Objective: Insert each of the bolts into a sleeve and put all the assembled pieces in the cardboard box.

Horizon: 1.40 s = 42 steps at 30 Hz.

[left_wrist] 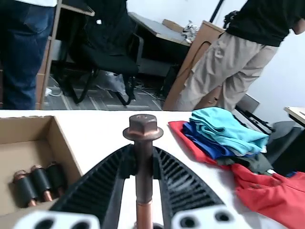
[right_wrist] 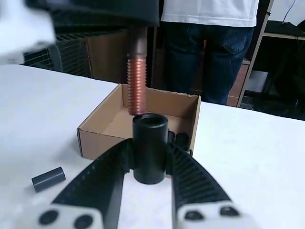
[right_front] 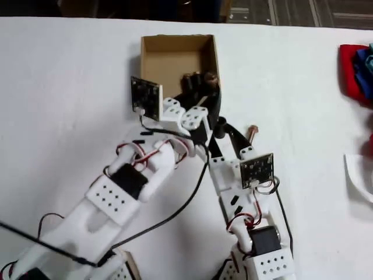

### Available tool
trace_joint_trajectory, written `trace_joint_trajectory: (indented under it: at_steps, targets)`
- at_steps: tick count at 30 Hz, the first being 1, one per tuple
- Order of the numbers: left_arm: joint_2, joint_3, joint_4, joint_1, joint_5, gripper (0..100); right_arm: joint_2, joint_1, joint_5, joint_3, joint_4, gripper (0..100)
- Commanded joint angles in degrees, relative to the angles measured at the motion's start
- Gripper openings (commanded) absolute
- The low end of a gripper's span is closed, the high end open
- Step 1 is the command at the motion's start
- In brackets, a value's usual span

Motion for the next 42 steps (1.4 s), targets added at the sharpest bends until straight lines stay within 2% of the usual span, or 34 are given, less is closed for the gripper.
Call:
trace_joint_trajectory:
  at_steps: [1,10,18,37,40,42]
  targets:
    - [2.0,-2.8,-2.3,-0.3,-0.4,3,-1.0,-0.1,-0.5,0.5,-1.5,1.9]
    - [2.9,-2.9,-2.3,0.0,-0.4,3,-0.9,-0.2,-0.5,0.5,-1.4,1.9]
    - [2.9,-2.9,-1.8,4.0,-0.4,3,-0.9,-0.1,-0.5,0.5,-1.4,1.9]
    - [2.9,0.0,-1.8,4.0,-0.4,3,-0.9,0.0,-0.5,0.5,-1.4,1.9]
    - [2.8,0.1,1.7,4.0,-0.8,3,-0.9,0.0,-0.5,0.5,-1.4,1.9]
    - [2.2,-0.1,5.0,4.0,-4.2,3,-0.9,0.0,-0.5,0.5,-1.4,1.9]
